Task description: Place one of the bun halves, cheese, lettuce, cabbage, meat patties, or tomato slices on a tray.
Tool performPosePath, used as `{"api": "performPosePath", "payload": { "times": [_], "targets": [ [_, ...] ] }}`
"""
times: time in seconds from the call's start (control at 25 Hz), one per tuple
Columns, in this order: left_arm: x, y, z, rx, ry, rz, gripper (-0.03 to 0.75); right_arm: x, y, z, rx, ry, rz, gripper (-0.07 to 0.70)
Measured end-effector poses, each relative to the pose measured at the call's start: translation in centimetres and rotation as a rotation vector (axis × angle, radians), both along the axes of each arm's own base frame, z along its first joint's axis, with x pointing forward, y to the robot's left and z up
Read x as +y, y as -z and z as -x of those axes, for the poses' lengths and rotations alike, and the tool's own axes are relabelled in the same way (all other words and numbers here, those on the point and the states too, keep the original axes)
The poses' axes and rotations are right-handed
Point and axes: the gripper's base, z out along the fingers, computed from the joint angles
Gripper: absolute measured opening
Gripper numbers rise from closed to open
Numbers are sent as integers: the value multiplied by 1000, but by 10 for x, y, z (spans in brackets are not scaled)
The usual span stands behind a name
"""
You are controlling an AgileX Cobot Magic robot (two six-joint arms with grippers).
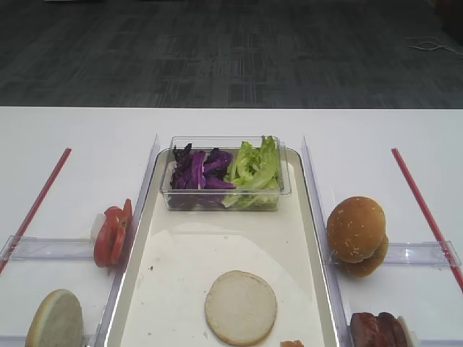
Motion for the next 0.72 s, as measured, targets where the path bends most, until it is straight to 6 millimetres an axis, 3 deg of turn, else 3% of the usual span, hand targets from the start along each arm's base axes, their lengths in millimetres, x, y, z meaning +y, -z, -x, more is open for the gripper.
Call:
{"api": "performPosePath", "payload": {
  "times": [0.72],
  "targets": [
    [0,0,0,0,0,-1,420,0,0,0,0,0,0,468]
  ]
}}
